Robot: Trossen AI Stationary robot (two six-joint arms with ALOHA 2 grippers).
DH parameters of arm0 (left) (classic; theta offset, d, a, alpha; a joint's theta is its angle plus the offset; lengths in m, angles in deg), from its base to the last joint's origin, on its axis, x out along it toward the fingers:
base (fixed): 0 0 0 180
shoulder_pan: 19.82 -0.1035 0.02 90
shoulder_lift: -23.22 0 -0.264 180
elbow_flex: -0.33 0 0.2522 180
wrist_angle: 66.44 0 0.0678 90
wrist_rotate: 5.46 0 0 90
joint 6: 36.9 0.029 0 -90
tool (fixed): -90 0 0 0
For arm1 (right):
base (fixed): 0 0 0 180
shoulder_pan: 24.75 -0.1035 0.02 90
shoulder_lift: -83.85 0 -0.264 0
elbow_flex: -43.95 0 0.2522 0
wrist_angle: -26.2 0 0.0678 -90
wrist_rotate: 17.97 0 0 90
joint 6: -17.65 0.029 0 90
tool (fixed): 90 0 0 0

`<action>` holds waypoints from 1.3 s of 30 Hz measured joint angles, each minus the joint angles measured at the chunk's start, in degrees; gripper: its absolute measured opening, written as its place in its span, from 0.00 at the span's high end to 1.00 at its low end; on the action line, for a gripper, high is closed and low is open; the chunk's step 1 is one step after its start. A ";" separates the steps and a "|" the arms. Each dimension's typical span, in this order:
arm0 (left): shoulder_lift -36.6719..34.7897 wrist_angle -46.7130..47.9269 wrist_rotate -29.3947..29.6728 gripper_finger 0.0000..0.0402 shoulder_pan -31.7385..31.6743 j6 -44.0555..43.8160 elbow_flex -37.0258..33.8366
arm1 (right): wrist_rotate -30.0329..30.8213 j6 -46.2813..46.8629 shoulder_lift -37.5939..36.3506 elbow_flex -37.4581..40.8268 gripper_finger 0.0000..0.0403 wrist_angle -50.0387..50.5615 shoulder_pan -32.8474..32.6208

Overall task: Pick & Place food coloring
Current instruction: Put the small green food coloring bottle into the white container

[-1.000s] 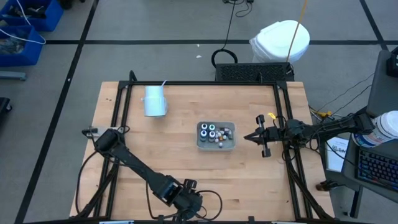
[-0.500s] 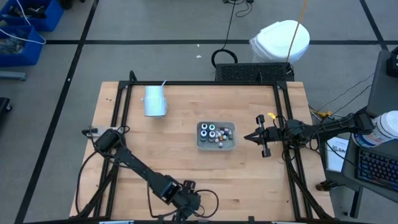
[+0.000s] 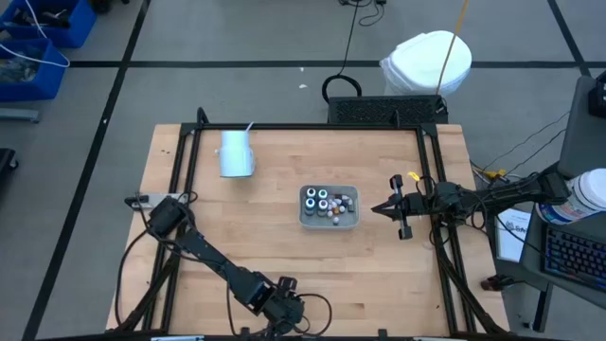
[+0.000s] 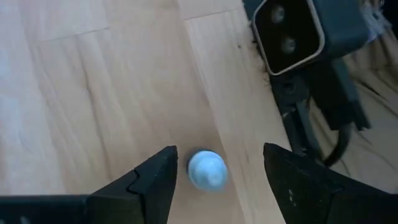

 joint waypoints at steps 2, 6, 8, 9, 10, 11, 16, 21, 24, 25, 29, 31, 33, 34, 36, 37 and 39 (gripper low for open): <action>0.37 -0.35 0.00 0.41 -0.29 0.00 0.00 | 0.00 -0.01 -0.04 0.01 1.00 0.24 0.00; 0.44 -0.27 0.07 0.42 -0.76 0.00 0.00 | 0.00 -0.01 -0.03 -0.01 1.00 0.47 0.00; 0.44 -0.09 0.00 0.43 -0.96 0.00 0.00 | 0.00 0.00 -0.04 0.00 1.00 0.42 0.00; 0.44 0.21 -0.16 0.44 -0.97 0.02 0.00 | 0.00 -0.01 -0.03 0.00 1.00 0.44 0.00; 0.44 0.39 -0.40 0.45 -0.96 0.00 0.00 | 0.00 -0.01 -0.02 0.00 1.00 0.43 0.00; 0.44 0.67 -0.52 0.46 -0.98 0.01 0.00 | 0.00 -0.01 -0.04 0.00 1.00 0.44 0.00; 0.44 1.49 -1.46 0.56 -0.98 0.36 0.02 | 0.00 -0.01 -0.03 0.01 1.00 0.44 0.00; 0.44 1.79 -1.46 0.68 -1.03 0.09 1.22 | 0.00 -0.03 -0.04 -0.01 1.00 0.44 0.00; 0.44 2.79 -2.18 0.76 -1.18 1.22 2.42 | 0.02 -0.03 -0.03 -0.01 1.00 0.44 0.00; 0.44 4.14 -2.91 0.79 -1.27 2.29 3.26 | 0.02 -0.03 -0.02 -0.01 1.00 0.44 0.00; 0.40 10.06 -3.38 0.87 -1.81 5.27 7.40 | 0.02 -0.03 -0.04 -0.01 1.00 0.44 0.00; 0.40 13.76 -3.20 0.87 -2.21 6.34 9.51 | 0.02 -0.03 -0.02 -0.01 1.00 0.46 0.00; 0.40 16.78 -2.62 0.87 -2.54 7.58 11.82 | 0.02 -0.03 -0.04 0.00 1.00 0.45 0.00; 0.39 17.97 -2.46 0.87 -2.70 8.28 12.96 | 0.02 -0.03 -0.03 -0.01 1.00 0.46 0.00; 0.37 19.90 -1.92 0.87 -3.07 9.78 15.01 | 0.02 -0.05 -0.03 -0.01 1.00 0.44 0.00; 0.37 20.68 -1.37 0.87 -3.31 10.62 15.94 | 0.02 -0.11 -0.04 -0.01 1.00 0.46 0.00; 0.37 21.94 -0.90 0.87 -3.88 13.08 18.30 | 0.02 -0.21 -0.02 -0.01 1.00 0.46 0.00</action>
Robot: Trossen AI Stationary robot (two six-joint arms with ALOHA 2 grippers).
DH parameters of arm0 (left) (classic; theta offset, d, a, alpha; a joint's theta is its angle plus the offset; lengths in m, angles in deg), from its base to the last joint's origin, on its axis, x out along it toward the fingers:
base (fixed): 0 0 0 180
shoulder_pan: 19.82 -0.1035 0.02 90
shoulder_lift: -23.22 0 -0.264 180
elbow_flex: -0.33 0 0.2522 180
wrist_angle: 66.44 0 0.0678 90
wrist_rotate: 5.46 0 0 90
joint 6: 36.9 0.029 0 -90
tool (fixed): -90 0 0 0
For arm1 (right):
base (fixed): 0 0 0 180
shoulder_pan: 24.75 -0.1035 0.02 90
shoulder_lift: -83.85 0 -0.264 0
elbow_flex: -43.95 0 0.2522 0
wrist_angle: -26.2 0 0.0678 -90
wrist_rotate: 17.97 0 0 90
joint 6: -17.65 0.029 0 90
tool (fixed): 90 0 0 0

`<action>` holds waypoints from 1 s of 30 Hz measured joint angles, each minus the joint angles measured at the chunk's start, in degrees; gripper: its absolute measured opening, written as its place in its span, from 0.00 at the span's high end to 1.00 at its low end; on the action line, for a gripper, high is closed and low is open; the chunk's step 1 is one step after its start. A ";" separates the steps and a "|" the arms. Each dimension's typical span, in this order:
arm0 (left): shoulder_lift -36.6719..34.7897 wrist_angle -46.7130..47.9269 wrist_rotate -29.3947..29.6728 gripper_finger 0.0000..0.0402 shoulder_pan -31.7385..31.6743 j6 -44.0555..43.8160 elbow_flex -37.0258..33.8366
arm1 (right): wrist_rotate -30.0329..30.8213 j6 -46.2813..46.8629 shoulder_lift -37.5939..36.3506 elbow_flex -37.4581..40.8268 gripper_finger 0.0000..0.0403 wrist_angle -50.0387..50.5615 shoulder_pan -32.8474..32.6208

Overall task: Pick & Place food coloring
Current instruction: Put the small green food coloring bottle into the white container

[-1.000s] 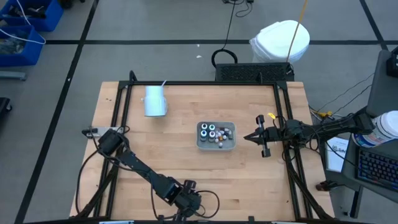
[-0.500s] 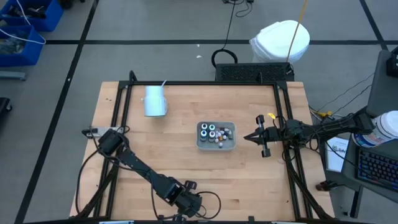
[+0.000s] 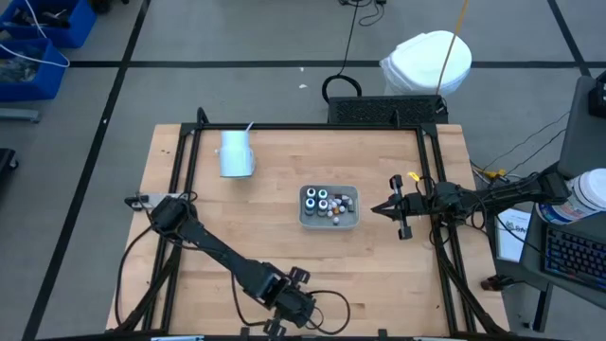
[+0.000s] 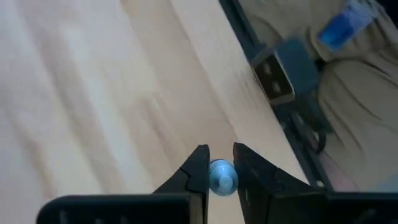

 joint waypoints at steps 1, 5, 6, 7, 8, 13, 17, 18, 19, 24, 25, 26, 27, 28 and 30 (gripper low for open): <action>0.00 0.50 0.63 0.87 -0.42 1.59 1.35 | 0.00 0.00 -0.02 0.00 1.00 -0.02 0.00; 0.00 2.39 3.51 0.87 -3.05 7.89 6.03 | 0.00 0.03 -0.01 0.01 1.00 -0.05 0.00; 0.00 2.40 3.93 0.87 -4.05 9.95 6.85 | 0.00 0.07 -0.02 0.00 1.00 -0.09 0.00; 0.00 2.37 4.25 0.87 -5.16 12.20 7.59 | 0.00 0.09 0.00 0.00 1.00 -0.06 0.00; 0.00 2.21 4.60 0.87 -6.52 14.69 8.23 | 0.00 0.11 0.00 0.00 1.00 -0.06 0.00; 0.00 -4.56 6.02 0.86 -15.35 25.32 8.84 | 0.00 0.15 -0.01 0.00 1.00 -0.06 0.00; 0.00 -8.78 6.09 0.86 -23.66 28.91 8.84 | 0.00 0.11 -0.01 0.00 1.00 -0.05 0.00; 0.00 -9.29 5.78 0.86 -25.68 28.92 8.84 | 0.00 -0.01 0.00 0.00 1.00 -0.04 0.00; 0.00 -9.72 5.15 0.86 -27.89 28.76 8.84 | 0.00 -0.18 0.00 0.01 1.00 -0.04 0.00; 2.43 -11.88 -1.32 0.86 -36.16 25.74 8.86 | 0.01 -2.22 -0.01 0.01 1.00 -0.05 0.00; 3.52 -12.10 -2.90 0.86 -37.09 25.66 8.86 | 0.00 -2.79 -0.02 0.02 1.00 -0.05 0.00; 4.67 -12.51 -4.14 0.86 -37.79 25.68 8.83 | 0.02 -3.21 0.00 0.02 1.00 -0.04 0.00; 5.74 -12.65 -4.98 0.86 -38.27 25.73 8.80 | 0.01 -3.60 0.00 0.01 1.00 -0.04 0.00; 6.76 -12.70 -5.32 0.86 -38.58 25.89 8.77 | 0.02 -4.08 -0.01 0.01 1.00 -0.04 0.00; 8.10 -13.17 -5.33 0.86 -38.78 26.51 8.73 | 0.85 -4.46 0.00 0.00 1.00 -0.02 0.00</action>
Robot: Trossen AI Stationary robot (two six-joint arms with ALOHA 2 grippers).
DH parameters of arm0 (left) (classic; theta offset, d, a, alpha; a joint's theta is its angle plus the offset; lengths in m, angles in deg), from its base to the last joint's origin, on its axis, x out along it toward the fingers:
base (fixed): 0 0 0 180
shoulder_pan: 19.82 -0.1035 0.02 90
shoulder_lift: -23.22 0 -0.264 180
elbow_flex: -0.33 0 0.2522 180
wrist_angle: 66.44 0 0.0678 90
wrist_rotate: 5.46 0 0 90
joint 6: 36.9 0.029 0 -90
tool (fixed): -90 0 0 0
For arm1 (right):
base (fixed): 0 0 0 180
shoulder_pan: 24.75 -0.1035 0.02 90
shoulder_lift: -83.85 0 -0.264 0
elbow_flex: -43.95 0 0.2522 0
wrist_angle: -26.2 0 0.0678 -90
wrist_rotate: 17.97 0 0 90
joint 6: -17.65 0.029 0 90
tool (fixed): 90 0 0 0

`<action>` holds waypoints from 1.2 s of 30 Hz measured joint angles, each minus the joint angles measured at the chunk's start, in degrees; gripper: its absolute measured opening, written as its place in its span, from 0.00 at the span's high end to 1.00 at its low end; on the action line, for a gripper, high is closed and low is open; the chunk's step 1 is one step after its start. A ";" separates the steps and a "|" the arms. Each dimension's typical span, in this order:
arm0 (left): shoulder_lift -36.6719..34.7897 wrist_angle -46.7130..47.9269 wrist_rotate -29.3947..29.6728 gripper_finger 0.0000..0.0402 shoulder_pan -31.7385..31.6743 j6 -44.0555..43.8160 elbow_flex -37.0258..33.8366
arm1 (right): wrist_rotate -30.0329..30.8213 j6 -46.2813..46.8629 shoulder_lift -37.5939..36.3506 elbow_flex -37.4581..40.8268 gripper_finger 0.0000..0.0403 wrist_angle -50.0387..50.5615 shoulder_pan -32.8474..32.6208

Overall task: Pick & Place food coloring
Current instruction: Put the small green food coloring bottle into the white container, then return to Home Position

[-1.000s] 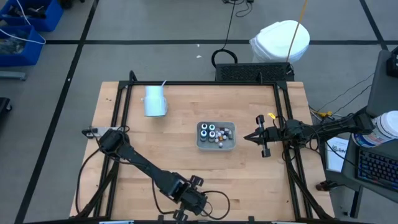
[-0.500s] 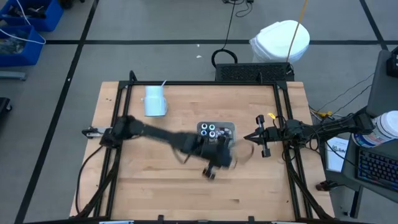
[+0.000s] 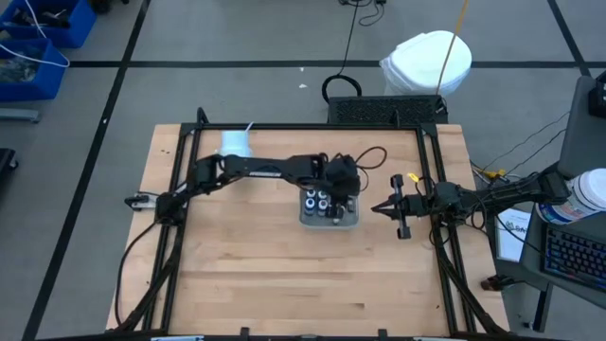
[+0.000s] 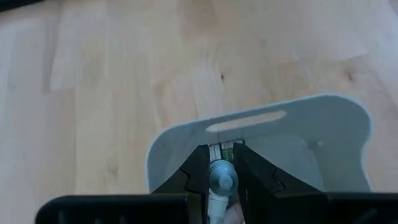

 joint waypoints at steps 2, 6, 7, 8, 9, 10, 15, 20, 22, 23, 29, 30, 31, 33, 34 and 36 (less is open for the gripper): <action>0.78 -0.85 0.13 0.86 0.16 0.92 0.00 | 1.63 -0.10 -0.02 0.02 1.00 0.00 0.00; 1.94 -2.59 0.23 0.86 0.37 1.09 0.02 | 4.92 -0.50 0.00 0.01 1.00 -0.01 0.01; 2.06 -2.26 0.24 0.86 0.33 1.09 0.02 | 5.07 -0.55 -0.01 0.00 1.00 -0.04 0.04; 2.30 -2.35 0.36 0.86 0.25 1.07 0.02 | 5.09 -0.85 -0.02 0.00 1.00 -0.08 0.04; 2.73 -3.01 0.54 0.86 0.26 1.06 0.06 | 5.09 -1.23 -0.02 0.00 1.00 -0.07 0.04; 2.87 -3.08 1.10 0.85 0.26 1.06 0.09 | 5.03 -1.33 0.00 0.00 1.00 -0.11 0.04; 4.77 -1.85 2.90 0.86 0.22 1.18 0.01 | 4.95 -1.34 -0.02 0.01 1.00 -0.85 0.04; 4.51 -2.08 3.11 0.85 0.21 1.37 0.02 | 4.87 -1.34 -0.02 0.02 1.00 -0.55 0.04; 4.53 -1.76 3.13 0.84 0.15 1.30 0.02 | 4.87 -1.34 -0.02 0.00 1.00 -0.52 0.04; 4.53 -1.35 3.15 0.84 0.13 1.07 0.02 | 4.87 -1.34 -0.02 0.00 1.00 -0.50 0.04; 4.53 0.32 3.26 0.70 0.04 -0.84 0.03 | 4.71 -0.70 -0.02 0.00 1.00 -0.50 0.04; 4.32 0.90 3.28 0.66 0.04 -0.86 0.11 | 4.70 -0.70 -0.02 0.01 1.00 -0.50 0.04; 4.09 1.58 3.32 0.63 0.04 -0.86 0.19 | 4.70 -0.70 -0.02 0.02 1.00 -0.50 0.04; 3.22 1.88 3.32 0.56 0.07 -0.88 0.67 | 4.68 -0.70 -0.02 0.00 1.00 -0.50 0.04; 2.47 3.08 3.36 0.53 0.13 -0.84 0.97 | 4.68 -0.70 0.00 0.02 1.00 -0.50 0.04; 0.12 5.96 3.38 0.48 0.22 0.49 2.34 | 4.68 -0.70 -0.02 0.01 1.00 -0.37 0.04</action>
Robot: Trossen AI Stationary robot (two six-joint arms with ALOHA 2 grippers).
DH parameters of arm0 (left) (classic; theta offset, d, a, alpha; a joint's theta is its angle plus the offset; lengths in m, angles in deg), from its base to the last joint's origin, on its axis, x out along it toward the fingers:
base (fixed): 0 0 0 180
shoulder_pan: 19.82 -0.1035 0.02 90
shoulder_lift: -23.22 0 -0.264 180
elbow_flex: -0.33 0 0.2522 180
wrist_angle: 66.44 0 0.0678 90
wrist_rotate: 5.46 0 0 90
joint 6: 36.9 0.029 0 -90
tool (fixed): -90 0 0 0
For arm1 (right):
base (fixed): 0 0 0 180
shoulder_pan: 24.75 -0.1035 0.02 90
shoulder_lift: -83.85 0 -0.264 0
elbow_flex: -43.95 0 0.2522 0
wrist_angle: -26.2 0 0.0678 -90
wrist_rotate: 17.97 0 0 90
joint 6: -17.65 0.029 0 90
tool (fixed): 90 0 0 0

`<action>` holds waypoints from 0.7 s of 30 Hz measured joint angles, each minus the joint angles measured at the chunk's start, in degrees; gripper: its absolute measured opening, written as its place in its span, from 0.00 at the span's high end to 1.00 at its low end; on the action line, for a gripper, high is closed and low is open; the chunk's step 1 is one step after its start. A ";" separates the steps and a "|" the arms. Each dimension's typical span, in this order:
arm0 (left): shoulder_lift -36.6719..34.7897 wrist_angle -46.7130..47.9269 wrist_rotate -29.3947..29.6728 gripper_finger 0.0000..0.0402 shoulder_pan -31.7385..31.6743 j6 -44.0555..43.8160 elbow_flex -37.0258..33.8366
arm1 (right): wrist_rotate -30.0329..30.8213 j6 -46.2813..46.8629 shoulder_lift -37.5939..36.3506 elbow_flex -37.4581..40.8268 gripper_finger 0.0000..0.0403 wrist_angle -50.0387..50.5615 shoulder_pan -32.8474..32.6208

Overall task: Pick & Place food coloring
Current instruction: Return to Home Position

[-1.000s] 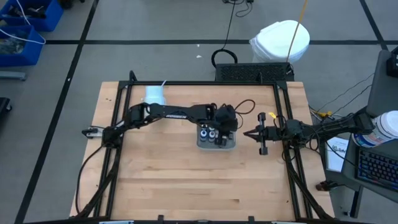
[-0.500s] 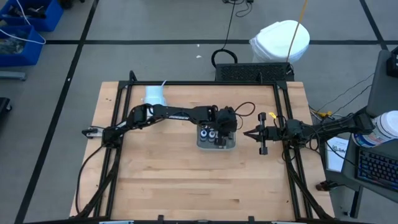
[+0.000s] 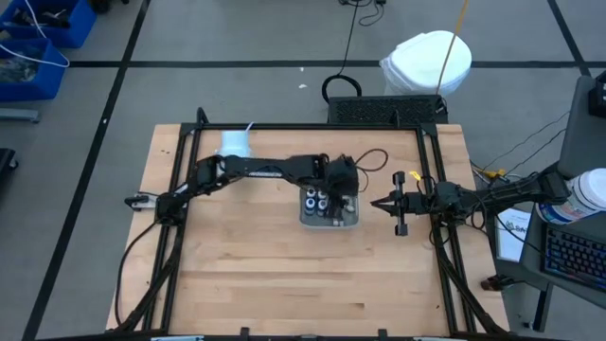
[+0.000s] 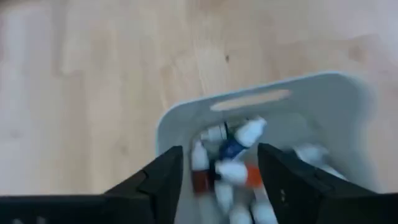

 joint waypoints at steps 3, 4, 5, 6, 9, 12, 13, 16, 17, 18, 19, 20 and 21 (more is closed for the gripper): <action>-6.14 6.65 -0.74 0.43 0.00 0.69 1.50 | 0.00 -0.04 0.02 0.01 1.00 0.94 0.00; -8.52 8.63 -1.86 0.43 0.00 0.33 1.55 | 0.00 0.05 0.04 0.00 1.00 1.29 0.02; -11.27 10.90 -3.24 0.42 0.08 0.08 1.47 | 0.00 0.51 0.04 0.01 1.00 1.33 0.02; -14.20 13.01 -3.79 0.42 0.30 -0.31 0.93 | 0.04 0.84 0.01 -0.01 1.00 1.46 0.02; -23.03 18.80 -1.84 0.45 1.34 -3.17 -2.19 | 0.00 1.56 0.02 -0.01 1.00 1.63 0.02; -32.58 21.41 4.68 0.52 2.08 -10.74 -8.86 | -0.01 2.52 0.01 -0.01 1.00 1.59 -0.02; -36.11 21.60 7.00 0.55 2.27 -13.13 -12.02 | -0.07 2.86 0.03 0.01 1.00 1.55 -0.06; -48.46 18.91 12.63 0.64 4.22 -17.99 -24.24 | -0.07 4.24 0.02 0.01 1.00 1.14 -0.07; -53.02 16.62 13.96 0.68 5.70 -19.39 -29.08 | -0.04 4.60 0.02 -0.01 1.00 0.94 -0.09; -57.50 13.39 15.17 0.71 7.30 -20.62 -34.49 | 0.01 5.19 0.02 -0.01 1.00 0.81 -0.07; -62.16 9.95 16.27 0.76 9.16 -21.73 -40.10 | 0.04 5.60 0.02 0.01 1.00 0.79 -0.08; -66.84 6.38 18.07 0.80 11.07 -22.74 -45.91 | 0.07 5.92 0.02 0.00 1.00 0.62 -0.08; -71.35 2.30 20.52 0.85 12.97 -23.72 -51.95 | 0.14 6.29 0.01 -0.01 1.00 0.51 -0.09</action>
